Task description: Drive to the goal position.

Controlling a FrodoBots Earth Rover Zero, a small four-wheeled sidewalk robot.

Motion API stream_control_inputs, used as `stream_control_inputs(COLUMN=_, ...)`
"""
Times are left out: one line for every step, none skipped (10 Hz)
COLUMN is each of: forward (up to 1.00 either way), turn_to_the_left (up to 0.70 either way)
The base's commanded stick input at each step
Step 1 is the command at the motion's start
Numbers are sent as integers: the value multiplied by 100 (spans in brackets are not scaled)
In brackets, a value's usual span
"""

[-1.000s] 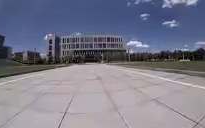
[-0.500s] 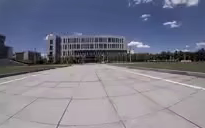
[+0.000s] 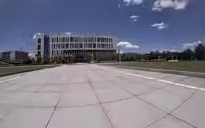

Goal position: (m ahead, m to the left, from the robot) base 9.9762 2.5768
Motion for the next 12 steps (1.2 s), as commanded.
stream_control_inputs(forward=50, turn_to_the_left=0)
stream_control_inputs(forward=50, turn_to_the_left=0)
stream_control_inputs(forward=50, turn_to_the_left=0)
stream_control_inputs(forward=50, turn_to_the_left=0)
stream_control_inputs(forward=50, turn_to_the_left=0)
stream_control_inputs(forward=50, turn_to_the_left=0)
stream_control_inputs(forward=50, turn_to_the_left=0)
stream_control_inputs(forward=50, turn_to_the_left=0)
stream_control_inputs(forward=50, turn_to_the_left=0)
stream_control_inputs(forward=50, turn_to_the_left=0)
stream_control_inputs(forward=50, turn_to_the_left=0)
stream_control_inputs(forward=50, turn_to_the_left=0)
